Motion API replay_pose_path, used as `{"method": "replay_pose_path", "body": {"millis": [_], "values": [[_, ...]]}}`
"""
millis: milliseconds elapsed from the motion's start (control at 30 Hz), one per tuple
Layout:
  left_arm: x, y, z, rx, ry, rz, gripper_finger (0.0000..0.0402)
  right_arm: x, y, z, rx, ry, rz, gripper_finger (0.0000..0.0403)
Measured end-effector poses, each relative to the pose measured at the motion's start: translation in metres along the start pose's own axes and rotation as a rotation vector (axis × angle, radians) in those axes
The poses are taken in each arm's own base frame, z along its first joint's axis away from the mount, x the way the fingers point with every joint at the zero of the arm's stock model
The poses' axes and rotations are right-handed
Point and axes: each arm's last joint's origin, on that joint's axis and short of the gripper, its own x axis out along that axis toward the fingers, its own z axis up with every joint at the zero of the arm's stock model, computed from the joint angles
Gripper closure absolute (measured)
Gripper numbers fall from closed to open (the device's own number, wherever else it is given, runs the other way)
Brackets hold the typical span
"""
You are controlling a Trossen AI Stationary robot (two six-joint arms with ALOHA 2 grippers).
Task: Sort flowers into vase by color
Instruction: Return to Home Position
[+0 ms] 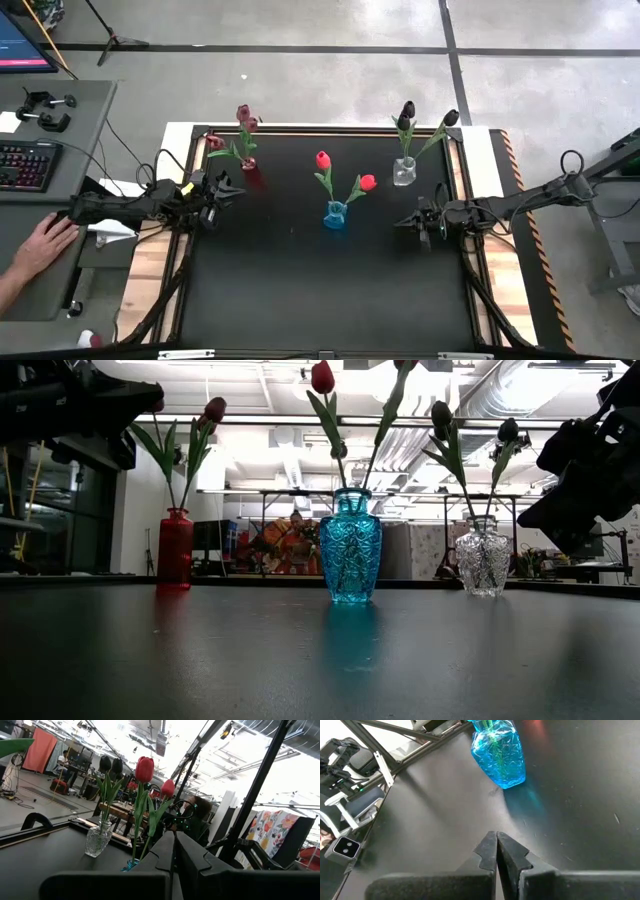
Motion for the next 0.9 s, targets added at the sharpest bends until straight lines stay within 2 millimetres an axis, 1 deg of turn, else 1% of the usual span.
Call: {"method": "replay_pose_path", "body": {"millis": [900], "values": [[0.0,0.0,0.0,0.0,0.0,0.0,0.0398,0.0,0.0,0.0,0.0,0.0,0.0,0.0402]]}}
